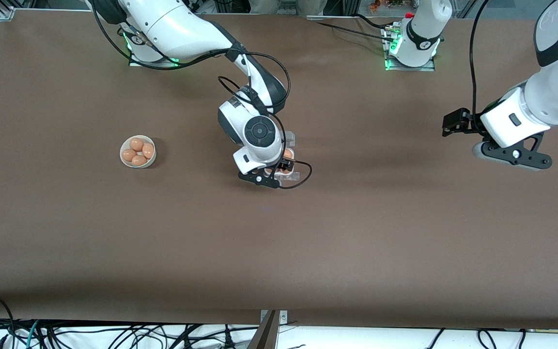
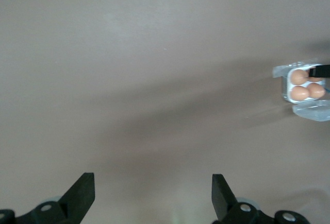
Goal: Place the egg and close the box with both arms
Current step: 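Release the egg with the right gripper while the left gripper reaches the lid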
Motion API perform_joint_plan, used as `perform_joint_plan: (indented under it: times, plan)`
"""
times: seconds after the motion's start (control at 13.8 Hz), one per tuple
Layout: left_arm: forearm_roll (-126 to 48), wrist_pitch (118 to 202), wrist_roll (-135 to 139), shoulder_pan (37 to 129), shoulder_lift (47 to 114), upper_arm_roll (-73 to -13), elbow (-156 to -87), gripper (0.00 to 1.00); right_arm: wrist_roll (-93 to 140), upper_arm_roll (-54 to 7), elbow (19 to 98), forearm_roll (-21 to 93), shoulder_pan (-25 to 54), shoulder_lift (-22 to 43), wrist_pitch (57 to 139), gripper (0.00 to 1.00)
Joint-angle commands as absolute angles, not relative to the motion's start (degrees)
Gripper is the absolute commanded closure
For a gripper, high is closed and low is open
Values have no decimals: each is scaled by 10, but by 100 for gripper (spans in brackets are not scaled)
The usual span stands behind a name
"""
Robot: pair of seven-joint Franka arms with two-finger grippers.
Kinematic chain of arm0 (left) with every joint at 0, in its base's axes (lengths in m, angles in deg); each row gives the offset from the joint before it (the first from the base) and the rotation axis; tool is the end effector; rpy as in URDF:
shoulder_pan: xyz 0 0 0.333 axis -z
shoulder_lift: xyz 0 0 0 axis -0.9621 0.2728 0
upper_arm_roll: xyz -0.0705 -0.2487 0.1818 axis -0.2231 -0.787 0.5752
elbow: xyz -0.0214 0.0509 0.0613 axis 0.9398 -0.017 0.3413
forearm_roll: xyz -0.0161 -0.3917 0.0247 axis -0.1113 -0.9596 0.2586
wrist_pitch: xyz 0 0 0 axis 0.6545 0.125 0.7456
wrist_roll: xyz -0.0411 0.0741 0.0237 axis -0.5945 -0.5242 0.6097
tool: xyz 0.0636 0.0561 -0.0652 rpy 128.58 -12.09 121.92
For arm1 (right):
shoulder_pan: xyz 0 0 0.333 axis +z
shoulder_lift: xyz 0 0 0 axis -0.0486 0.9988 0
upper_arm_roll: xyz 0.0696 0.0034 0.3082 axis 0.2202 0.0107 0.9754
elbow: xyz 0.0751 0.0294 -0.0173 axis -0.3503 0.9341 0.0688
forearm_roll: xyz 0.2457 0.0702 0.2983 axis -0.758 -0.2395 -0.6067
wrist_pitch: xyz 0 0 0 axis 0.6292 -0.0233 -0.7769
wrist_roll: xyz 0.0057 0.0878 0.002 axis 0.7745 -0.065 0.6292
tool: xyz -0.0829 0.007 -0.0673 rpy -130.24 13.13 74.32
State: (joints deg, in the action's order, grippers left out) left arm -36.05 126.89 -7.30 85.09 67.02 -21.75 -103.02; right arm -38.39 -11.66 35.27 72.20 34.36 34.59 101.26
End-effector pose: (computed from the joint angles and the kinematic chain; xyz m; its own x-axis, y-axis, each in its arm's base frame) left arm 0.5956 -0.0997 0.5645 0.9663 -0.1966 -0.1658 -0.1809 -0.9778 0.1057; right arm 0.5444 0.4947 0.2360 0.9564 -0.2681 -0.1155 -0.2690 -0.9631 0.0082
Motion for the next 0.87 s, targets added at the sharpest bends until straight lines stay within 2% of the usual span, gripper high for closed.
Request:
perform_joint_plan:
  times: [0.0, 0.07, 0.29, 0.36, 0.44, 0.51, 0.73, 0.8]
  plan:
    - [-381, 1260, -15, 887, 685, -215, -1024, 2, -385, -121, 362, 729, 342, 320, 1001, 0]
    - [-382, 1260, 27, 911, 693, -216, -1024, 3, -383, -125, 361, 729, 338, 310, 977, 0]
    - [-396, 1262, 125, 974, 714, -217, -1018, 17, -356, -150, 371, 720, 332, 264, 912, 0]
    - [-424, 1262, 152, 983, 723, -217, -1018, 29, -334, -158, 379, 713, 323, 241, 890, 0]
    - [-460, 1262, 174, 986, 730, -217, -1019, 51, -312, -162, 394, 710, 312, 217, 874, 0]
    - [-492, 1262, 195, 990, 738, -217, -1019, 64, -285, -166, 411, 708, 300, 191, 863, 0]
    - [-546, 1265, 245, 1017, 766, -217, -1017, 92, -181, -177, 483, 697, 252, 102, 835, 0]
    - [-553, 1266, 259, 1033, 782, -217, -1015, 94, -132, -194, 507, 688, 243, 74, 824, 0]
